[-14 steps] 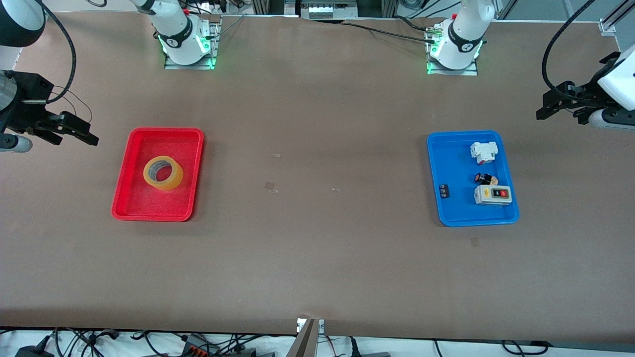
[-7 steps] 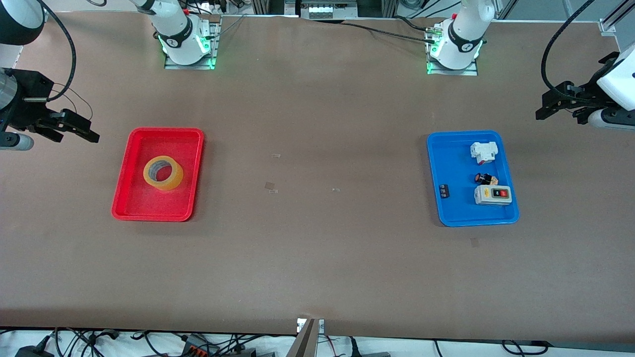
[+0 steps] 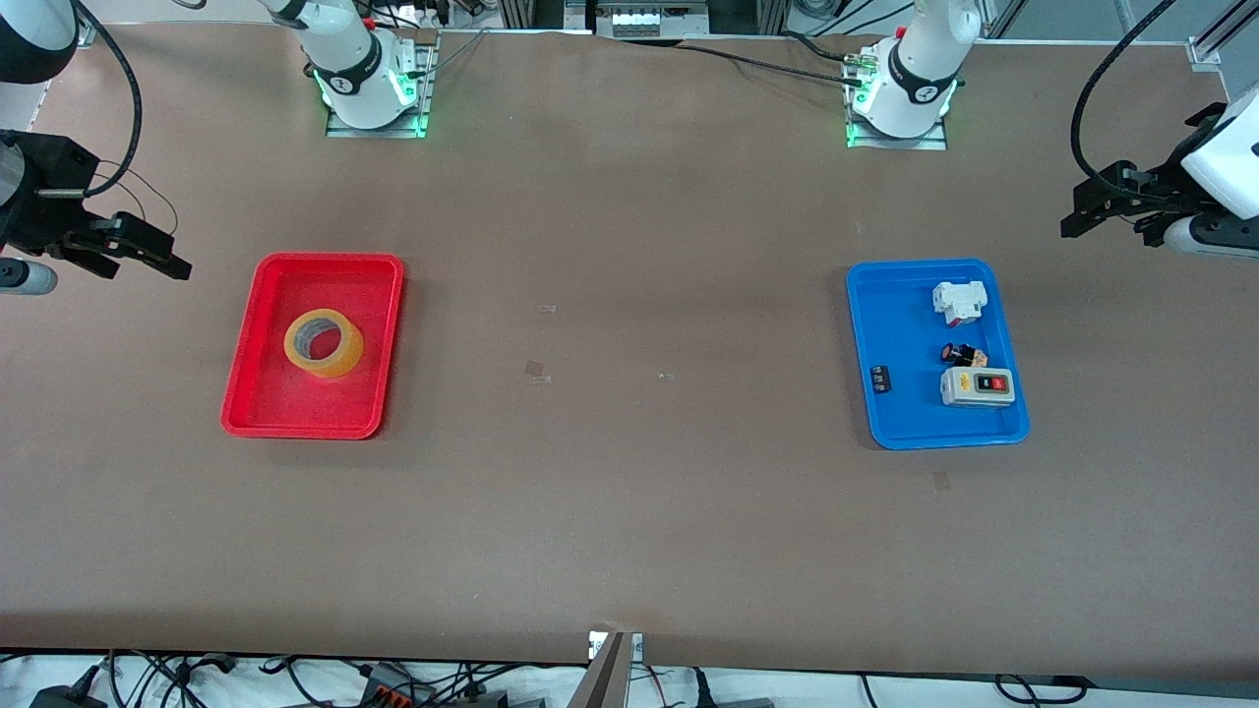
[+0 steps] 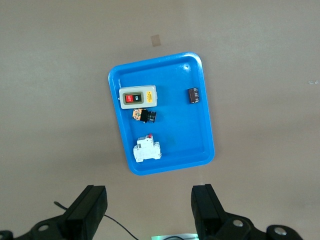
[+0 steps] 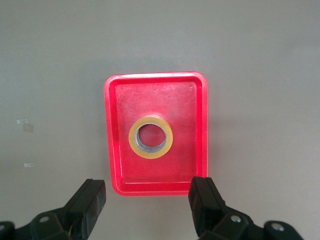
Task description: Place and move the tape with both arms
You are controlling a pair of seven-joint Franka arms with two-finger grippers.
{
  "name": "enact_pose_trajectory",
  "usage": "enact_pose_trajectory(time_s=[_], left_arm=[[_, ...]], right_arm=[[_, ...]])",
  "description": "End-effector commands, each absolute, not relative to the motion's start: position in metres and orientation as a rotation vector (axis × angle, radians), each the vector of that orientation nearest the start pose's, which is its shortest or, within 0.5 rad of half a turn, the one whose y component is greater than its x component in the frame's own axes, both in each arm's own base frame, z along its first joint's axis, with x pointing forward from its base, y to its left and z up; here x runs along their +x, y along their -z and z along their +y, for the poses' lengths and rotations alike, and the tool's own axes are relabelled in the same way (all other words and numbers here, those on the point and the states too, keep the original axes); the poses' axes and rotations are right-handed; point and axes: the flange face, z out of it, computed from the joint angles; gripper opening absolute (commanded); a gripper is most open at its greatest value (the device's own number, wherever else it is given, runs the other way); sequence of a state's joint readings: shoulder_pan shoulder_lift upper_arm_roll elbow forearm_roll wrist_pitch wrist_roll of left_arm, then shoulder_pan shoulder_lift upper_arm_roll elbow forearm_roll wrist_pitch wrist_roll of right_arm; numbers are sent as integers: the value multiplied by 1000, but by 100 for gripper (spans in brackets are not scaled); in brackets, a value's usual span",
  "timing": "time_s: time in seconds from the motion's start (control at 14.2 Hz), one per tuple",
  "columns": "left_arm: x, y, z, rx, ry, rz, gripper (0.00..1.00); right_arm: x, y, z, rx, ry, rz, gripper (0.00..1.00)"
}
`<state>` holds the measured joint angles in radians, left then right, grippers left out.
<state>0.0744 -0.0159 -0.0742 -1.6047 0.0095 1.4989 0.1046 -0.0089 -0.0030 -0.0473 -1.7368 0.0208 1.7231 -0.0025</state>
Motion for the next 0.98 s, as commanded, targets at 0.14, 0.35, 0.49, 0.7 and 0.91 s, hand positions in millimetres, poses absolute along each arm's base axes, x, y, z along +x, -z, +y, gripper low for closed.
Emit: enact_pose_trajectory(time_s=[0.14,0.35,0.49,0.7,0.91], left_arm=[[535,-618,1,-3126,-143,155,100],[535,-618,0,-3126,-143,155,100],[535,-618,0,-3126,-143,155,100],[535,-618,1,-3126,-143,153,100],[535,-617,1,-3126,-145,153,100]], right_arm=[[551,-577,-32,-3117,9,69,100],[550,-576,-26,-3123,-11,39,100],[549,-573,-27,-3126,-25,39,100],[543,-578,-28,-3127,-42,43,100],[543,-577,-27,-3127,-45,38,100]])
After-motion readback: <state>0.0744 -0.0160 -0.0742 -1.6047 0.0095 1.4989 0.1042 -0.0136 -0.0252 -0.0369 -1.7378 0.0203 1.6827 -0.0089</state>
